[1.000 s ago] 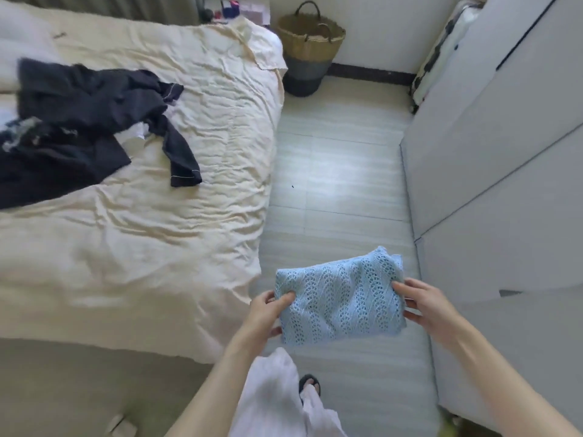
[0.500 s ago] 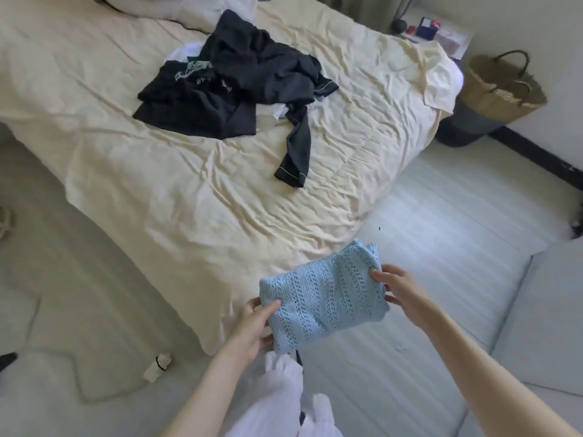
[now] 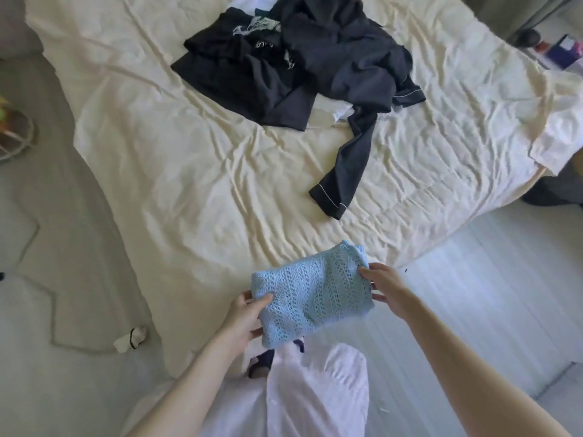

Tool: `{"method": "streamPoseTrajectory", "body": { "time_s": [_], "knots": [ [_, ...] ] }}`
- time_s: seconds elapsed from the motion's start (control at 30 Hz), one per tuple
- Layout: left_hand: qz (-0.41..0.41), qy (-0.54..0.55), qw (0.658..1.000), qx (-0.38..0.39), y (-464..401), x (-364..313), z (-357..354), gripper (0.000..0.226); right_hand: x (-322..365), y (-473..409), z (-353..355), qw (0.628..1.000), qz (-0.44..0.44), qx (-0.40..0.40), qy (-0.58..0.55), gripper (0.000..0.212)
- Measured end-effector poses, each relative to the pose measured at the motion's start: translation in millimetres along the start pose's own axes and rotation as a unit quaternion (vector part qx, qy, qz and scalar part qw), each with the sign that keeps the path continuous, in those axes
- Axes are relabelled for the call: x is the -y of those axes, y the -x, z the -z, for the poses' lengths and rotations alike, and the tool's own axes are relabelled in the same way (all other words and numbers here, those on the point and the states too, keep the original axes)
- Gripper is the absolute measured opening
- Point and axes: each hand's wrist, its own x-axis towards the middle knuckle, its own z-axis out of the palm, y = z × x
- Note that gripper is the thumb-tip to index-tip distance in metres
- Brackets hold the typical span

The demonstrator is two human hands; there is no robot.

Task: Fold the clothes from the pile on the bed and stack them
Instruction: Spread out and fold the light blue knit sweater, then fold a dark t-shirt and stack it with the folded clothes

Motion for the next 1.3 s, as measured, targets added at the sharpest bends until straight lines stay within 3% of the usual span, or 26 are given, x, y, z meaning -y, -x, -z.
{"method": "streamPoseTrajectory", "body": {
  "time_s": [0.2, 0.37, 0.5, 0.63, 0.73, 0.87, 1.03, 1.3],
  "knots": [
    [-0.026, 0.018, 0.999, 0.001, -45.4, -47.2, -50.0, 0.027, 54.7, -67.4, 21.2, 1.0, 0.006, -0.015, 0.015, 0.007],
    [-0.113, 0.031, 0.989, -0.085, -58.8, -58.2, -47.2, 0.034, 69.1, -93.1, 7.9, 0.999, 0.028, 0.011, -0.026, 0.01],
    [-0.094, 0.047, 0.982, -0.156, -67.2, -28.7, -19.0, 0.025, 57.2, -105.6, -17.6, 0.998, 0.03, 0.057, 0.004, 0.01],
    [-0.079, 0.012, 0.976, -0.203, -78.1, -9.0, -12.3, 0.036, 47.6, -110.4, -36.3, 0.993, 0.063, -0.08, 0.059, 0.025],
    [-0.104, -0.063, 0.965, -0.23, -74.6, -10.9, -16.8, 0.031, 33.5, -89.9, -40.4, 0.963, 0.162, -0.142, 0.163, 0.036],
    [-0.147, -0.153, 0.95, -0.231, -48.5, -15.6, -10.8, 0.036, 18.3, -47.2, -38.8, 0.92, 0.281, -0.093, 0.258, 0.042],
    [-0.248, -0.366, 0.867, -0.231, 3.5, -11.6, 24.1, 0.053, 30.2, -3.1, -51.4, 0.842, 0.399, -0.037, 0.362, 0.049],
    [-0.302, -0.484, 0.777, -0.266, 81.3, -15.0, 106.9, 0.058, 75.1, 86.1, -129.6, 0.737, 0.528, 0.024, 0.422, 0.056]
  ]
}}
